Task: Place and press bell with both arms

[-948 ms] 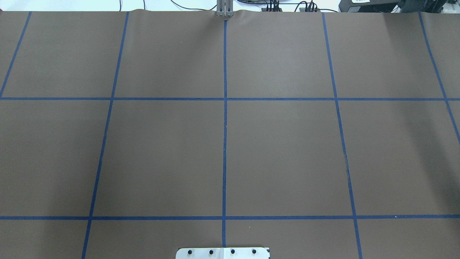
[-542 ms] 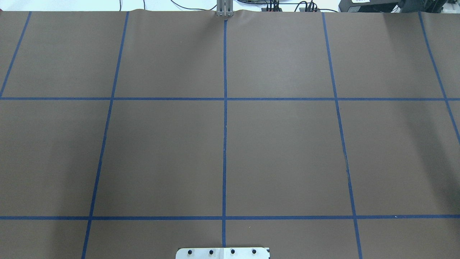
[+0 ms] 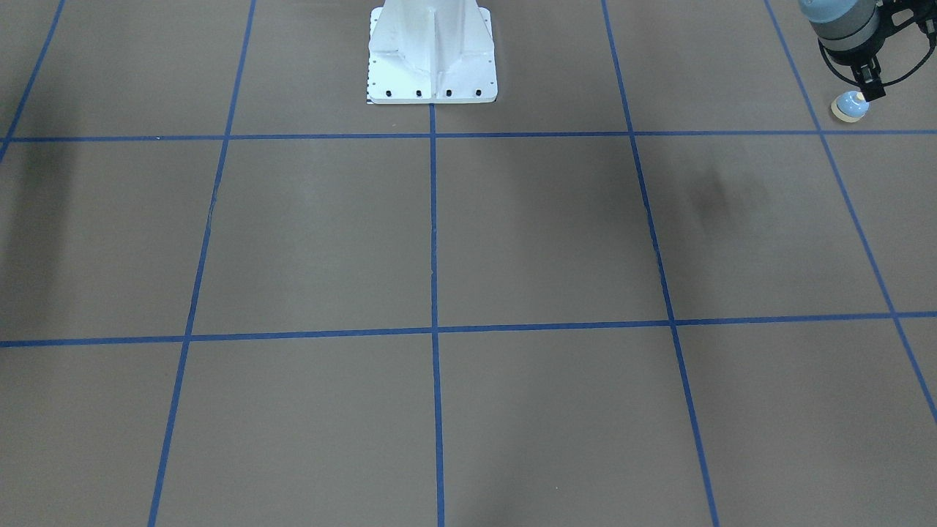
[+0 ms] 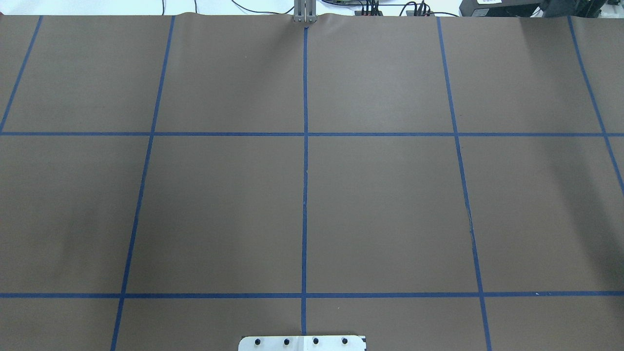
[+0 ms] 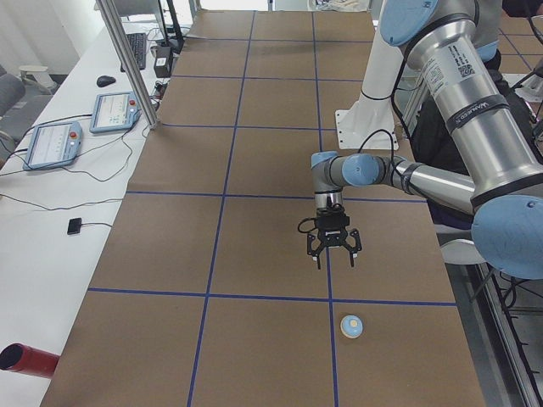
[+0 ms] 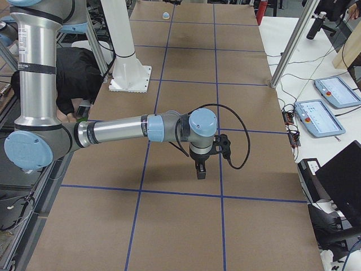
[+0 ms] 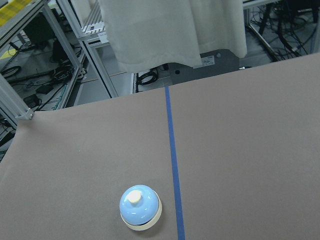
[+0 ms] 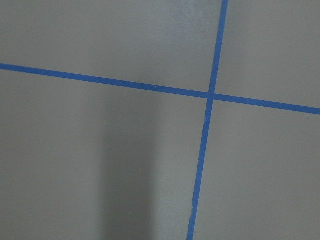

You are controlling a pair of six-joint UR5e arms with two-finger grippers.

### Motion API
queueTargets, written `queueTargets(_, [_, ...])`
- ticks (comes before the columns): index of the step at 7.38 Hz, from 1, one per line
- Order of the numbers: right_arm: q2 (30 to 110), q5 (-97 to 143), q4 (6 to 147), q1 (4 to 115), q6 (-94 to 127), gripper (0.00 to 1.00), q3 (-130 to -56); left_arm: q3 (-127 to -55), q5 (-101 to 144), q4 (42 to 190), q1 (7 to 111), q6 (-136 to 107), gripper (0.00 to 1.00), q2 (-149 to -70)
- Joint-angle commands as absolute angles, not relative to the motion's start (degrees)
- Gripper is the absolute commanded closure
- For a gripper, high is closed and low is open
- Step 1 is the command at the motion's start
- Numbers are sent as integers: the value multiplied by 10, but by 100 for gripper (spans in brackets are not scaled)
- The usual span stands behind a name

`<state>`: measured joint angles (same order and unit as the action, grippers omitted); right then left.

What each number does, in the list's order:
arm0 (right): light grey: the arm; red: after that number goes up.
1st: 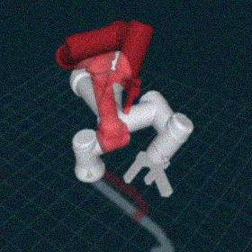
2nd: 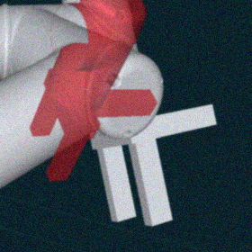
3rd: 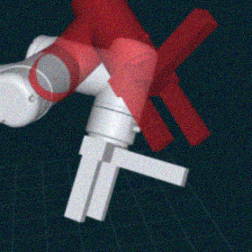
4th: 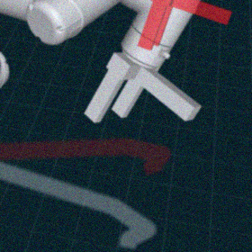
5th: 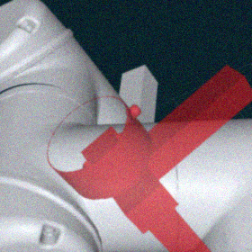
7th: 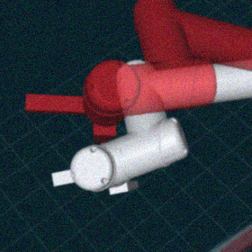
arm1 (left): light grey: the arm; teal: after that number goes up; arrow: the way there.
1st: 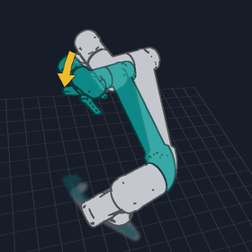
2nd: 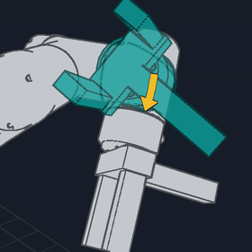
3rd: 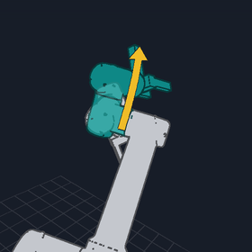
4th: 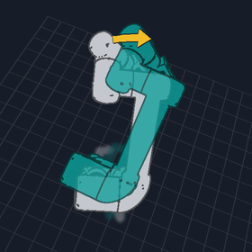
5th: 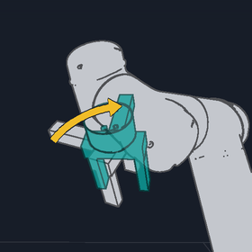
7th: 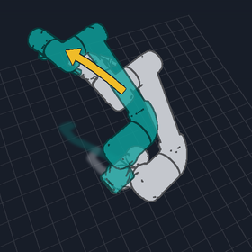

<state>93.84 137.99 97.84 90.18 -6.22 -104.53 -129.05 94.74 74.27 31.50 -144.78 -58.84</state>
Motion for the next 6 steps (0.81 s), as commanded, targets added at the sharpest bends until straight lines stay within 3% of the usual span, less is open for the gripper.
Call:
queueTargets(1, [935,1391,978,901,-62,0,-1045,-1231,947,801,287,-1513,0,-576])
queueTargets(6, [928,1393,977,896,-59,0,-1047,-1130,948,890,208,-1633,0,-577])
